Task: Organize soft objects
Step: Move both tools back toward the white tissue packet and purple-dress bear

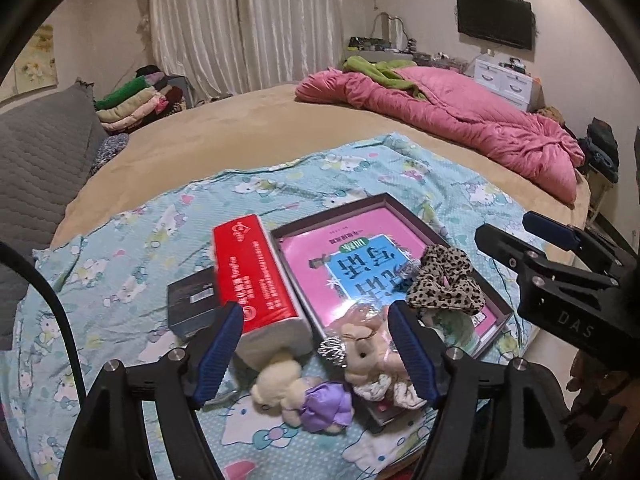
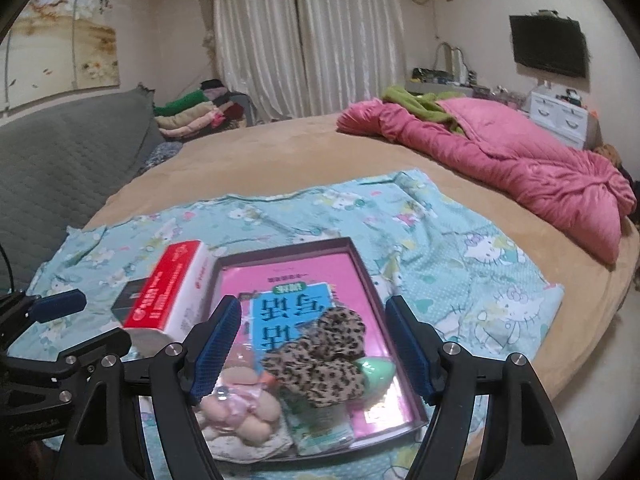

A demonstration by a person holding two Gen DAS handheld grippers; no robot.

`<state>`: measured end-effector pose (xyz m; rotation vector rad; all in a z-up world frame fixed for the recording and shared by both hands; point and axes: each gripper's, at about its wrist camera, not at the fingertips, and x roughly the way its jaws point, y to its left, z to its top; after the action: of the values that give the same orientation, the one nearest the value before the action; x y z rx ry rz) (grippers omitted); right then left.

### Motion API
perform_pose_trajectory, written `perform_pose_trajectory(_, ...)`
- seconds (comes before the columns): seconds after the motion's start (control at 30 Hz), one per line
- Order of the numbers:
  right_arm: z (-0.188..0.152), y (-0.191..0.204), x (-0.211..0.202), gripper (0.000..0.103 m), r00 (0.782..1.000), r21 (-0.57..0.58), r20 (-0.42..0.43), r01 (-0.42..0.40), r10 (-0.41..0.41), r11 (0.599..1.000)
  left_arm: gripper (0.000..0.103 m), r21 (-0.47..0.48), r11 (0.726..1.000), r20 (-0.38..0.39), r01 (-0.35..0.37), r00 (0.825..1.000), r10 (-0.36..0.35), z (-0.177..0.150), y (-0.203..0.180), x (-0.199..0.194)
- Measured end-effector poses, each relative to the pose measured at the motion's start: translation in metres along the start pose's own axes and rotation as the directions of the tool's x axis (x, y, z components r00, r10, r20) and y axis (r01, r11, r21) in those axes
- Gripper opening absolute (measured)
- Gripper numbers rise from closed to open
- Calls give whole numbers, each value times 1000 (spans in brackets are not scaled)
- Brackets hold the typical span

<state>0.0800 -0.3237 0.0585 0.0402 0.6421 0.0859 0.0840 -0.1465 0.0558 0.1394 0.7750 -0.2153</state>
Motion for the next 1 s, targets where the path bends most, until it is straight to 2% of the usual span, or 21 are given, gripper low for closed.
perform_pose_trajectory(0.5,10,62,-33,76,997,-125,23,-73,77,990,75,-30,996,48,-88,995,90,-5,37,-39)
perform_pose_trajectory(1.0,2,103,-35,76,993,-227,-15,-114,113,967,75,-99,989,38,-113,992,117,-18,73,-45)
